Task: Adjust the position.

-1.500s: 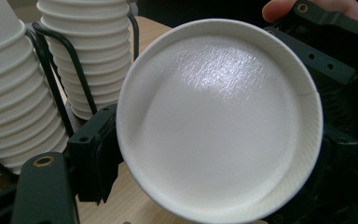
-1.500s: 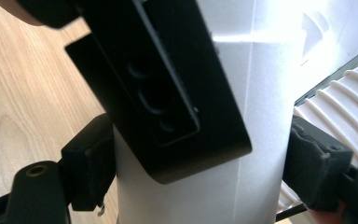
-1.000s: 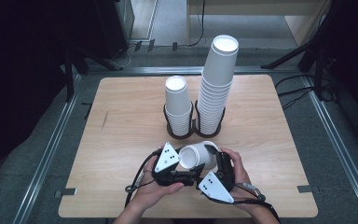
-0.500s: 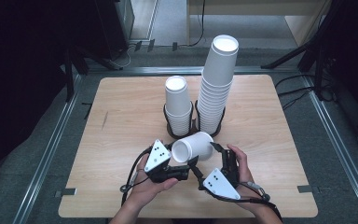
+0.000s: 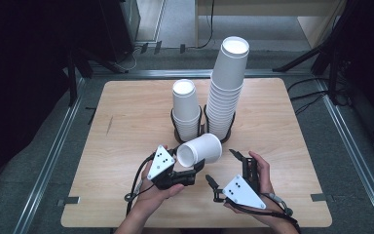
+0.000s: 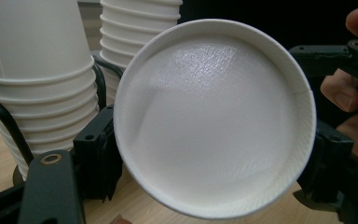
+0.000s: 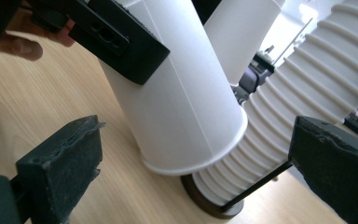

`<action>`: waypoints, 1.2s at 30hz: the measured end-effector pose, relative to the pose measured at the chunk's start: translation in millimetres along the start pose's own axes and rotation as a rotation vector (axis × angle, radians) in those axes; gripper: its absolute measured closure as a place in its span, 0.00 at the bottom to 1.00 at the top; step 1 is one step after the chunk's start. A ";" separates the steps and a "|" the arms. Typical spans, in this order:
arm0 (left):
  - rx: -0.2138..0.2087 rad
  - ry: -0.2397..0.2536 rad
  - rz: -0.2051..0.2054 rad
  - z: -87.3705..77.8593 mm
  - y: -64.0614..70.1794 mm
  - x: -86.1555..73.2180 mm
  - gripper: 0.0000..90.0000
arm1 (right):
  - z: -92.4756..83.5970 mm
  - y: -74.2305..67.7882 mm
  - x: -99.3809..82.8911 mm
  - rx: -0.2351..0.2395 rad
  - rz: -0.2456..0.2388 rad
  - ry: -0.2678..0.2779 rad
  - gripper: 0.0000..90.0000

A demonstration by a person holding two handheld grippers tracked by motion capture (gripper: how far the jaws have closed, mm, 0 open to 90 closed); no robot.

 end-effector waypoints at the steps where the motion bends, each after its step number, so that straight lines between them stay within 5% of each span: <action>1: -0.002 -0.007 0.001 -0.1 0.0 -0.2 0.25 | -1.0 1.0 0.2 -0.009 0.020 0.003 0.03; 4: 0.004 -0.002 0.002 -0.2 0.2 -0.3 0.25 | -3.6 3.3 0.4 -0.025 0.066 -0.001 0.03; 5: 0.012 0.016 -0.003 -0.1 0.3 -0.3 0.25 | -7.3 6.6 0.8 -0.026 0.132 0.004 0.03; 8: 0.012 0.022 -0.002 0.0 0.2 -0.4 0.25 | -10.0 8.8 1.1 -0.024 0.197 0.015 0.03; 9: 0.021 0.033 0.006 0.0 0.7 -0.7 0.25 | -11.5 12.8 -0.2 -0.034 0.291 0.019 0.03; 10: 0.021 0.033 0.006 0.0 0.7 -0.7 0.25 | -11.5 12.8 -0.2 -0.034 0.291 0.019 0.03; 11: 0.025 0.047 0.005 -0.2 1.1 -0.4 0.25 | -11.6 15.8 -0.8 -0.033 0.376 0.032 0.03; 12: 0.025 0.047 0.005 -0.2 1.1 -0.4 0.25 | -11.6 15.8 -0.8 -0.033 0.376 0.032 0.03; 13: 0.036 0.064 0.003 -0.5 1.7 0.2 0.25 | -10.7 17.1 0.0 -0.040 0.444 0.041 0.03; 26: 0.044 0.101 -0.008 -1.2 0.0 -0.5 0.25 | -6.1 16.4 4.1 0.019 0.732 0.091 0.05; 27: 0.047 0.107 -0.006 -1.0 0.8 -0.6 0.25 | -7.6 19.5 4.0 0.029 0.803 0.108 0.06; 34: 0.051 0.123 0.001 0.2 5.0 -1.5 0.25 | -9.1 24.8 2.8 0.064 1.004 0.141 0.07; 36: 0.049 0.128 -0.002 0.5 6.0 -1.8 0.25 | -8.9 25.4 0.6 0.094 1.123 0.144 0.10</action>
Point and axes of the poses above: each handheld gripper's, and its own axes: z roughly forward along the jaws, x roughly out of its top, y roughly to its right, the point moved 3 cm from there along z, roughly forward along the jaws, and after that the axes turned 8 degrees about x, right-handed, at the moved point
